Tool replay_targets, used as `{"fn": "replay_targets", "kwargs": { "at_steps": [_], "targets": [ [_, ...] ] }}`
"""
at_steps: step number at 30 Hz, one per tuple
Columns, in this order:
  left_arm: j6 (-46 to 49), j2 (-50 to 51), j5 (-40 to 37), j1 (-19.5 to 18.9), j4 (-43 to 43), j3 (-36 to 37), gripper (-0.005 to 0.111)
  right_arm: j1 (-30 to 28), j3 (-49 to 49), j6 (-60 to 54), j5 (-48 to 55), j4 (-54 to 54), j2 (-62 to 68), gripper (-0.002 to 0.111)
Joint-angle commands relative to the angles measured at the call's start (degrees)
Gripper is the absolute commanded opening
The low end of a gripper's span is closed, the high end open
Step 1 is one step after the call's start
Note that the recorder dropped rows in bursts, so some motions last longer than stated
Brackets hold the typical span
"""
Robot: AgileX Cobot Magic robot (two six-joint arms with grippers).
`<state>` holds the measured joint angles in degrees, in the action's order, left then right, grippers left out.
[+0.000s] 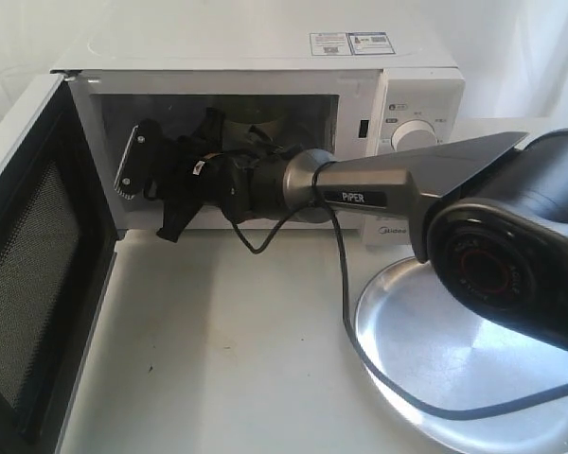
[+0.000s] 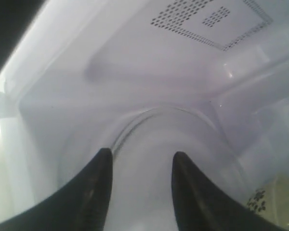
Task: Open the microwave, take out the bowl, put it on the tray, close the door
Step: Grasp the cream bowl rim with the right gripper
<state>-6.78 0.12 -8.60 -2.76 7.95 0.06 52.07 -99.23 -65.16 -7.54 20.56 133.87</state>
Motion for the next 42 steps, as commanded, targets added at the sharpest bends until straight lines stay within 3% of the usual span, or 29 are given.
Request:
{"fn": "replay_targets", "kwargs": {
  "at_steps": [1, 9, 14, 23, 28, 35, 42],
  "targets": [
    [-0.38, -0.12, 0.07, 0.05, -0.22, -0.06, 0.0, -1.36, -0.08, -0.93, -6.34, 0.64, 1.38, 0.038],
    [-0.38, -0.12, 0.07, 0.05, -0.22, -0.06, 0.0, -3.54, -0.08, -2.36, -10.72, 3.23, 2.47, 0.039],
    [-0.38, -0.12, 0.07, 0.05, -0.22, -0.06, 0.0, -3.54, -0.08, -7.31, -9.69, 6.58, 2.23, 0.052],
    [-0.38, -0.12, 0.07, 0.05, -0.22, -0.06, 0.0, -3.44, -0.08, -28.11, -17.82, 26.43, 2.23, 0.054],
    [-0.38, -0.12, 0.07, 0.05, -0.22, -0.06, 0.0, -3.79, -1.32, -29.09, -20.07, 28.94, 2.23, 0.054],
    [-0.38, -0.12, 0.07, 0.05, -0.22, -0.06, 0.0, -4.74, -3.68, -33.06, -9.91, 31.11, 2.34, 0.055],
    [-0.38, -0.12, 0.07, 0.05, -0.22, -0.06, 0.0, -5.4, -5.64, -34.2, -10.8, 33.22, 3.41, 0.056]
  ]
}}
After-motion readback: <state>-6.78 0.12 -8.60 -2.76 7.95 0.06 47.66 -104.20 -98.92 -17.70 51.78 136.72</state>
